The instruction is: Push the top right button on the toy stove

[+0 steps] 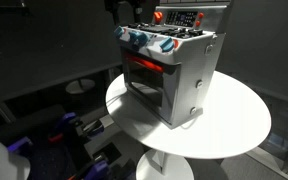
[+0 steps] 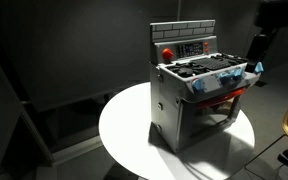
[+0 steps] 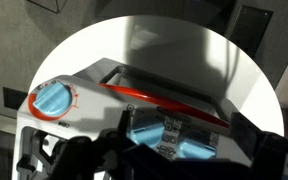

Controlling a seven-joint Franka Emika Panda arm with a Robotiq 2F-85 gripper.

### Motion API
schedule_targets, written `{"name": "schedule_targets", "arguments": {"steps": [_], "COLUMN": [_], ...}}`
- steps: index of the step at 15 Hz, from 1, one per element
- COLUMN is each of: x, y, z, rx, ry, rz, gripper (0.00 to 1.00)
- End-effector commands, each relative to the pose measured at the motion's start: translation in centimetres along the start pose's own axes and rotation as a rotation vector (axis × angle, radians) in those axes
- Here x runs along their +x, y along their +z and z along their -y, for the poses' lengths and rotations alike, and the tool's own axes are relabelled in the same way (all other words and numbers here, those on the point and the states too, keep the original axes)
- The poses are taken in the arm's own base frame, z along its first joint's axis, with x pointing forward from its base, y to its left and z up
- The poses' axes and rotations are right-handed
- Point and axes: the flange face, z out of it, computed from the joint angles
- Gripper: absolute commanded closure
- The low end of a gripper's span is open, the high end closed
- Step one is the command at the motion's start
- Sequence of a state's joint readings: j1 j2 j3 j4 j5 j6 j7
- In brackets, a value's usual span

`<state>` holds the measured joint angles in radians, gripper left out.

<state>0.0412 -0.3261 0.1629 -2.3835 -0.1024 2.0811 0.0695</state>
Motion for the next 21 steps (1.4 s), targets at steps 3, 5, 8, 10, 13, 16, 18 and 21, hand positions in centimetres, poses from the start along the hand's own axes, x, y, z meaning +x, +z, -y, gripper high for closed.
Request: {"name": "schedule_targets", "arguments": {"steps": [3, 5, 8, 10, 13, 16, 18, 21], "x": [0.1, 0.4, 1.9, 3.3, 5.6, 7.7, 8.9, 10.5], "y": [-0.1, -0.3, -1.5, -2.4, -3.1, -3.1, -2.9, -2.4], "z": [0.0, -0.1, -0.9, -1.6, -2.8, -4.7, -6.2, -8.4], "rx": [0.0, -0.004, 0.011, 0.019, 0.015, -0.001, -0.024, -0.067], "ry": [0.0, 0.01, 0.048, 0.083, 0.141, 0.215, 0.265, 0.339], "rz": [-0.001, -0.019, -0.073, -0.124, -0.184, -0.243, -0.283, -0.334], "gripper": [0.0, 0.0, 0.0, 0.0, 0.0, 0.0, 0.0, 0.0]}}
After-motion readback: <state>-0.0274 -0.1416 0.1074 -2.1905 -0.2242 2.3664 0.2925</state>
